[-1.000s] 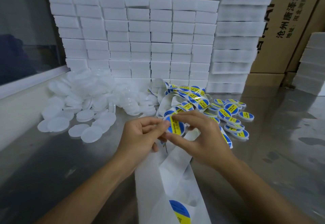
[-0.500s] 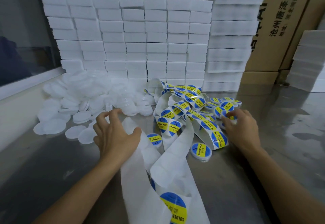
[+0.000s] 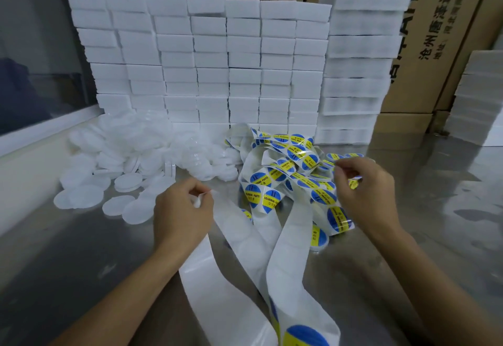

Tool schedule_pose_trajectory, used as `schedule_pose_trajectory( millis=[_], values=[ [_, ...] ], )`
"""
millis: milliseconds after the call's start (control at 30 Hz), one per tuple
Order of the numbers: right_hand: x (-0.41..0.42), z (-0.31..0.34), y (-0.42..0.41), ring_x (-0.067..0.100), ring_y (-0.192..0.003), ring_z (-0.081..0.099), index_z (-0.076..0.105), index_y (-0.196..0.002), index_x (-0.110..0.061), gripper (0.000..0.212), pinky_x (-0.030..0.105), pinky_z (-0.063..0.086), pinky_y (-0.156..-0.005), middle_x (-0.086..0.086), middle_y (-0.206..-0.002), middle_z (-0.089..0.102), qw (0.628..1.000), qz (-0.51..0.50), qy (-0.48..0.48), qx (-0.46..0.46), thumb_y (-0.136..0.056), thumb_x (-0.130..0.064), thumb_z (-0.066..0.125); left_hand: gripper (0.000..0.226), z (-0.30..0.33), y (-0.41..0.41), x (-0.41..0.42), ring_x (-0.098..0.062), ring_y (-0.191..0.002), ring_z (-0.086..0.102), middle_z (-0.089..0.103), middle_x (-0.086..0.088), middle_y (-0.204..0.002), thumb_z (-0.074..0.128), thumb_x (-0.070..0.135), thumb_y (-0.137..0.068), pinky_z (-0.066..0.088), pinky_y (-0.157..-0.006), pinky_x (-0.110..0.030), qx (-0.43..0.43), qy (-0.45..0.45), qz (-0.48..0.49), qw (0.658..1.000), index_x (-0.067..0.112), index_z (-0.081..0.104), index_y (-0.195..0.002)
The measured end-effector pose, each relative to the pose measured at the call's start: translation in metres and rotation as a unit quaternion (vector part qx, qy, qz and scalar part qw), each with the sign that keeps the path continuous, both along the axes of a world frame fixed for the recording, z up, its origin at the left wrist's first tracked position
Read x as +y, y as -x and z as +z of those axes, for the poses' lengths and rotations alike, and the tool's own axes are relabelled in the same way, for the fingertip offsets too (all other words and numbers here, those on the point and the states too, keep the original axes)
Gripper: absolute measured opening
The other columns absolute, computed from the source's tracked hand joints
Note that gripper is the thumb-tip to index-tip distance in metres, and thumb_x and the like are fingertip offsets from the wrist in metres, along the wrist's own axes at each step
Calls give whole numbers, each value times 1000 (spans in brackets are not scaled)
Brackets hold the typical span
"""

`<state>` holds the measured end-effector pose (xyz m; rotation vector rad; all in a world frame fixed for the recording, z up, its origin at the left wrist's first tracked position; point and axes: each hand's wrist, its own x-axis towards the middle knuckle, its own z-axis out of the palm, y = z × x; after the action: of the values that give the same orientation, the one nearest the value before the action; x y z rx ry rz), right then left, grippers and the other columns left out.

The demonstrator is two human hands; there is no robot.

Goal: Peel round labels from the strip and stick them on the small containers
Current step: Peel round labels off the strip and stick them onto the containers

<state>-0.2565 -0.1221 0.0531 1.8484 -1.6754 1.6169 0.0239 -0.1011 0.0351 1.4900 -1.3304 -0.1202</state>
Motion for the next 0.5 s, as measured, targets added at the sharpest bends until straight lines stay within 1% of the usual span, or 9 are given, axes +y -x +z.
schedule_pose_trajectory(
  millis=[33, 67, 100, 133, 200, 267, 367, 433, 500],
  values=[
    [9, 6, -13, 12, -62, 63, 71, -91, -13, 7, 24, 48, -61, -5, -64, 66, 997, 63, -19, -37, -88, -10, 66, 23, 2, 2, 2, -5, -60, 54, 60, 16, -63, 71, 13, -80, 37, -52, -22, -10, 30, -8, 999, 30, 62, -67],
    [17, 12, -27, 11, -53, 61, 70, -96, -16, 8, 22, 47, -53, -3, -55, 64, 985, 140, -65, -79, -90, -13, 66, 21, 4, 4, 4, -6, -60, 54, 61, 14, -65, 71, 11, -80, 40, -53, -25, -25, 57, -14, 998, 28, 63, -69],
    [25, 15, -42, 12, -45, 59, 68, -105, -18, 14, 22, 46, -47, 2, -52, 64, 958, 224, -131, -121, -91, -17, 65, 18, 5, 6, 6, -8, -60, 53, 61, 12, -67, 70, 9, -80, 42, -53, -27, -43, 82, -17, 996, 24, 64, -71],
    [32, 16, -55, 13, -40, 57, 63, -116, -21, 23, 21, 44, -43, 6, -53, 65, 920, 297, -204, -154, -92, -21, 65, 17, 7, 8, 7, -9, -60, 53, 61, 11, -69, 70, 7, -79, 44, -53, -29, -59, 104, -17, 993, 21, 64, -72],
    [41, 15, -74, 18, -38, 57, 50, -130, -28, 42, 21, 43, -41, 11, -58, 68, 844, 387, -329, -174, -92, -34, 65, 17, 10, 11, 10, -14, -60, 54, 60, 6, -71, 70, 2, -79, 47, -53, -35, -83, 151, -25, 985, 17, 63, -72],
    [45, 11, -85, 22, -47, 64, 45, -133, -29, 55, 24, 47, -44, 12, -72, 73, 790, 432, -389, -193, -85, -49, 62, 16, 12, 16, 13, -14, -62, 54, 60, 5, -72, 70, 0, -78, 46, -56, -33, -98, 196, -53, 974, 14, 64, -73],
    [42, 7, -89, 27, -81, 74, 63, -118, -19, 53, 30, 55, -59, 6, -102, 75, 770, 431, -389, -266, -78, -53, 58, 9, 12, 24, 18, -5, -63, 51, 60, 7, -74, 69, 4, -77, 43, -57, -21, -138, 242, -118, 953, 13, 67, -75],
    [36, 6, -85, 24, -88, 74, 69, -104, -16, 42, 30, 56, -63, 2, -99, 75, 772, 408, -360, -327, -79, -47, 59, 5, 10, 28, 19, -7, -67, 55, 62, 6, -77, 71, 10, -78, 46, -59, -23, -157, 243, -170, 942, 12, 68, -79],
    [31, 5, -80, 16, -81, 73, 71, -97, -15, 27, 24, 56, -63, 1, -84, 74, 795, 377, -309, -362, -82, -37, 65, 12, 8, 31, 20, -11, -76, 59, 63, 5, -84, 74, 20, -78, 47, -64, -25, -145, 221, -214, 940, 12, 68, -85]
  ],
)
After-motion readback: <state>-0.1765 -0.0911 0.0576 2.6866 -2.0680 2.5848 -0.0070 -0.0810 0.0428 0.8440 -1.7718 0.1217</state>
